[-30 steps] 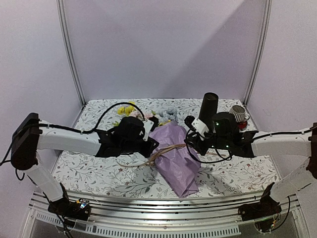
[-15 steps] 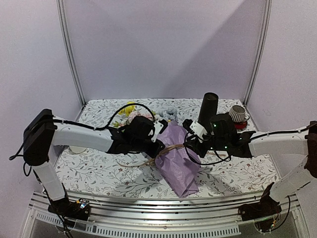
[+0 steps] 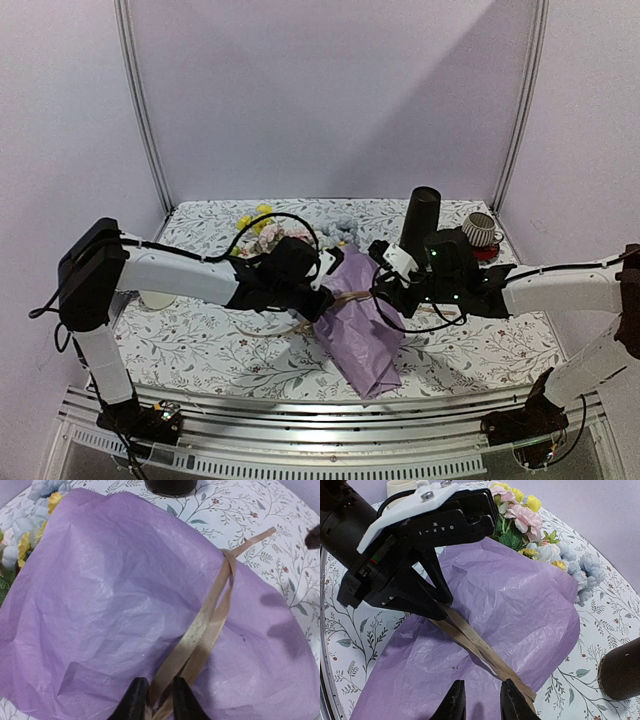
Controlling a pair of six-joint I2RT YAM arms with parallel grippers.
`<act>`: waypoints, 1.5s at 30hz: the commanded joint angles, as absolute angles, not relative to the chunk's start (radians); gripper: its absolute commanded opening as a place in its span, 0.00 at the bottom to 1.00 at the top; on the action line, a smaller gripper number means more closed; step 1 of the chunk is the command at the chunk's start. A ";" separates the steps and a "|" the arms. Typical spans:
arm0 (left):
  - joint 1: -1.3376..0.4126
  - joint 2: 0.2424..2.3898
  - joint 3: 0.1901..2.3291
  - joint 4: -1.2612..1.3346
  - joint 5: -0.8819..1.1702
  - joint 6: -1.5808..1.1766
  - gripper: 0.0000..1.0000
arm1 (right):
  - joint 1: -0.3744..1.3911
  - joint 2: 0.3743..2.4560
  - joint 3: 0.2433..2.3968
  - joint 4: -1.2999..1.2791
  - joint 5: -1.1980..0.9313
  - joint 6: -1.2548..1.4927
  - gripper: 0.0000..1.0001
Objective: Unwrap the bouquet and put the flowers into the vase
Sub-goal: Untie the half-tied ribbon from the folded wrapping paper.
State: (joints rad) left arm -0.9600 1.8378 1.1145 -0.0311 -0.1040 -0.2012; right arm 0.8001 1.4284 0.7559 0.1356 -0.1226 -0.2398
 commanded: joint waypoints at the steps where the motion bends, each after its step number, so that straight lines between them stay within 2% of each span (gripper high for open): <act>1: -0.973 1.847 1.145 -0.059 -0.135 -0.192 0.14 | 0.802 1.410 0.752 0.156 -0.132 -0.242 0.27; 7: -0.973 1.854 1.150 -0.073 -0.156 -0.190 0.00 | 0.802 1.396 0.746 0.157 -0.128 -0.241 0.28; 13: -0.974 1.801 1.120 -0.066 -0.208 -0.223 0.00 | 0.803 1.378 0.746 0.163 -0.133 -0.242 0.29; 21: -0.976 1.612 0.918 0.073 -0.258 -0.313 0.00 | 0.807 1.374 0.750 0.193 -0.155 -0.215 0.29; 26: -0.977 1.514 0.794 0.156 -0.280 -0.356 0.00 | 0.825 1.292 0.663 0.366 -0.161 -0.212 0.31; 30: -0.981 1.464 0.714 0.228 -0.256 -0.378 0.00 | 0.824 1.335 0.650 0.458 -0.140 -0.222 0.33; 36: -0.982 1.414 0.649 0.231 -0.307 -0.419 0.00 | 0.787 1.425 0.744 0.294 -0.114 -0.146 0.32; 41: -0.982 1.407 0.628 0.210 -0.310 -0.442 0.00 | 0.758 1.356 0.637 0.262 -0.100 -0.050 0.32; 45: -0.981 1.411 0.601 0.210 -0.324 -0.470 0.00 | 0.754 1.302 0.599 0.141 -0.015 0.026 0.32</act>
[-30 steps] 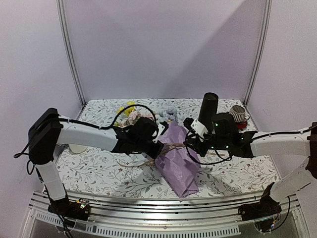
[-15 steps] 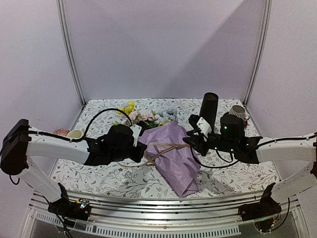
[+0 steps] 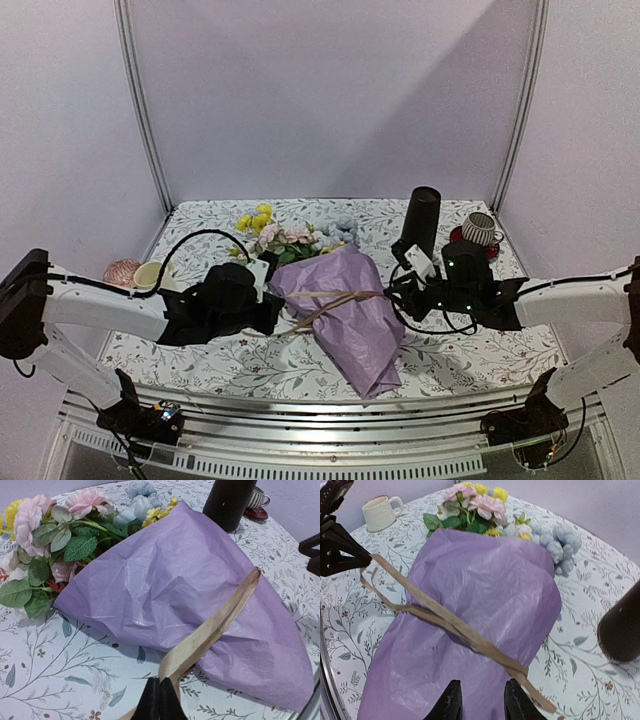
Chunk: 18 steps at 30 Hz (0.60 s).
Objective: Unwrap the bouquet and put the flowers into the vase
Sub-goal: Untie the half-tied ribbon from the folded wrapping paper.
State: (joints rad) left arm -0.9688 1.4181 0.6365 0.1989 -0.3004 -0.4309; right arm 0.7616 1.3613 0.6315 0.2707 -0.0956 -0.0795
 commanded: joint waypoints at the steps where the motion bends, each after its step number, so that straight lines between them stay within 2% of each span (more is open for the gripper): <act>1: -0.981 1.411 0.596 0.210 -0.326 -0.477 0.00 | 0.752 1.292 0.600 0.098 -0.020 0.033 0.33; 3: -0.981 1.414 0.588 0.212 -0.324 -0.488 0.00 | 0.746 1.253 0.597 0.047 -0.090 0.066 0.49; 7: -0.980 1.422 0.585 0.215 -0.324 -0.499 0.00 | 0.743 1.197 0.612 -0.029 -0.194 0.151 0.61; 8: -0.981 1.425 0.586 0.215 -0.324 -0.501 0.00 | 0.742 1.187 0.613 -0.041 -0.192 0.177 0.68; 9: -0.982 1.426 0.588 0.216 -0.323 -0.502 0.00 | 0.741 1.180 0.616 -0.050 -0.183 0.218 0.80; 10: -0.981 1.426 0.590 0.216 -0.322 -0.503 0.00 | 0.739 1.178 0.624 -0.078 -0.148 0.289 0.97; 12: -0.982 1.426 0.593 0.219 -0.319 -0.506 0.00 | 0.735 1.184 0.644 -0.121 -0.126 0.384 0.99; 18: -0.982 1.429 0.600 0.218 -0.327 -0.495 0.00 | 0.735 1.211 0.566 -0.028 -0.292 0.464 0.99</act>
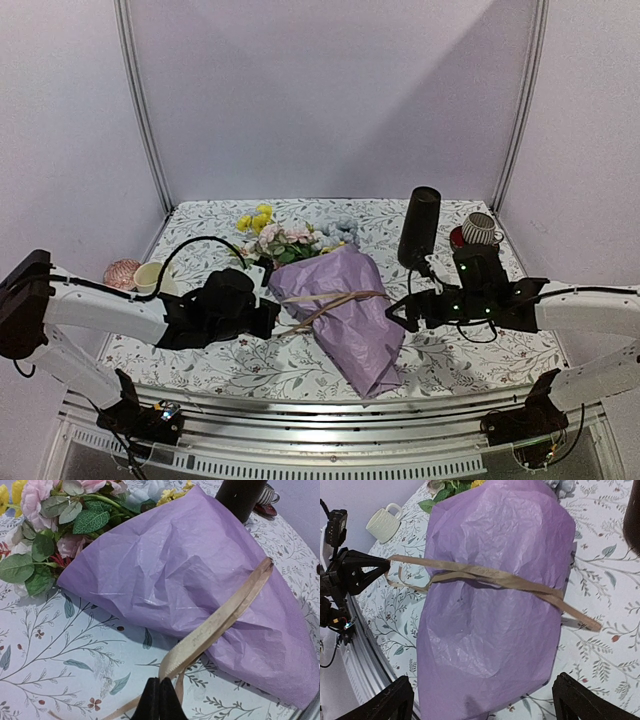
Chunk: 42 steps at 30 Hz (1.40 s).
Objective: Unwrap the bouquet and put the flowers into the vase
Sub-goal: Untie the half-tied ribbon from the folded wrapping paper.
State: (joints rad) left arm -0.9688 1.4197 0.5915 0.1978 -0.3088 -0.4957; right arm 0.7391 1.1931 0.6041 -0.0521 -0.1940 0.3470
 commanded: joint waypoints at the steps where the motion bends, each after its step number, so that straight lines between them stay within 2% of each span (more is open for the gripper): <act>1: -0.980 1.432 0.604 0.214 -0.331 -0.493 0.00 | 0.735 1.225 0.560 -0.010 -0.312 0.478 0.99; 6: -0.978 1.444 0.623 0.200 -0.340 -0.491 0.00 | 0.736 1.283 0.490 0.127 -0.430 0.559 1.00; 17: -0.968 1.477 0.650 0.204 -0.309 -0.473 0.00 | 0.735 1.378 0.400 0.333 -0.512 0.673 0.97; 24: -0.950 1.464 0.654 0.185 -0.309 -0.474 0.00 | 0.749 1.488 0.424 0.435 -0.536 0.714 0.93; 30: -0.917 1.452 0.649 0.144 -0.322 -0.478 0.00 | 0.842 1.627 0.473 0.527 -0.535 0.760 0.85; 34: -0.890 1.425 0.635 0.125 -0.327 -0.474 0.00 | 0.900 1.694 0.508 0.609 -0.538 0.793 0.85; 38: -0.860 1.392 0.617 0.120 -0.318 -0.465 0.00 | 0.907 1.703 0.526 0.615 -0.530 0.794 0.85; 42: -0.855 1.376 0.609 0.124 -0.304 -0.450 0.00 | 0.907 1.601 0.517 0.490 -0.398 0.727 0.88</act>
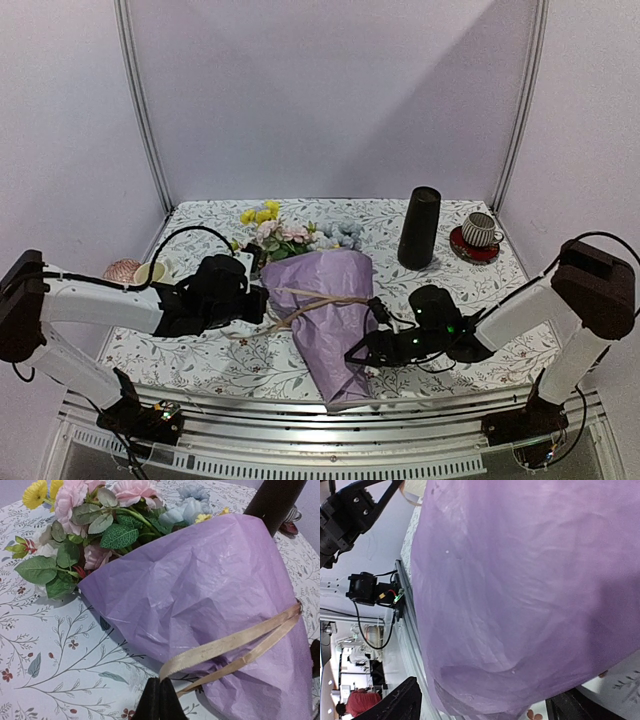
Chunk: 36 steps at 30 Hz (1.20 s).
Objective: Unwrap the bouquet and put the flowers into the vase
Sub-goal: Untie the half-tied ribbon from the folded wrapping paper.
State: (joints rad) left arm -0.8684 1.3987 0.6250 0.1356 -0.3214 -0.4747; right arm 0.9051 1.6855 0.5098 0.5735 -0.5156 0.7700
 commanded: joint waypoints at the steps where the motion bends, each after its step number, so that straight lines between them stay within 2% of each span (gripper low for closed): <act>1: -0.855 1.376 0.609 0.124 -0.304 -0.449 0.00 | 0.906 1.567 0.515 0.442 -0.371 0.699 0.89; 10: -0.852 1.377 0.607 0.156 -0.297 -0.447 0.00 | 0.890 1.358 0.622 -0.008 -0.045 0.499 0.91; 13: -0.851 1.377 0.613 0.159 -0.293 -0.444 0.00 | 0.891 1.315 0.676 -0.071 0.044 0.410 0.91; 18: -0.852 1.377 0.628 0.160 -0.288 -0.438 0.00 | 0.891 1.319 0.787 -0.093 0.039 0.181 0.89; 19: -0.852 1.378 0.631 0.161 -0.287 -0.439 0.00 | 0.891 1.335 0.815 -0.095 0.007 0.131 0.87; 23: -0.852 1.390 0.644 0.163 -0.285 -0.433 0.00 | 0.897 1.442 0.949 -0.090 -0.110 -0.100 0.66; 28: -0.852 1.403 0.667 0.158 -0.282 -0.429 0.00 | 0.909 1.641 1.213 -0.280 -0.265 -0.305 0.49; 30: -0.851 1.405 0.674 0.158 -0.282 -0.427 0.00 | 0.926 1.712 1.293 -0.334 -0.265 -0.367 0.45; 36: -0.847 1.414 0.688 0.161 -0.282 -0.426 0.00 | 0.961 1.842 1.404 -0.387 -0.230 -0.479 0.41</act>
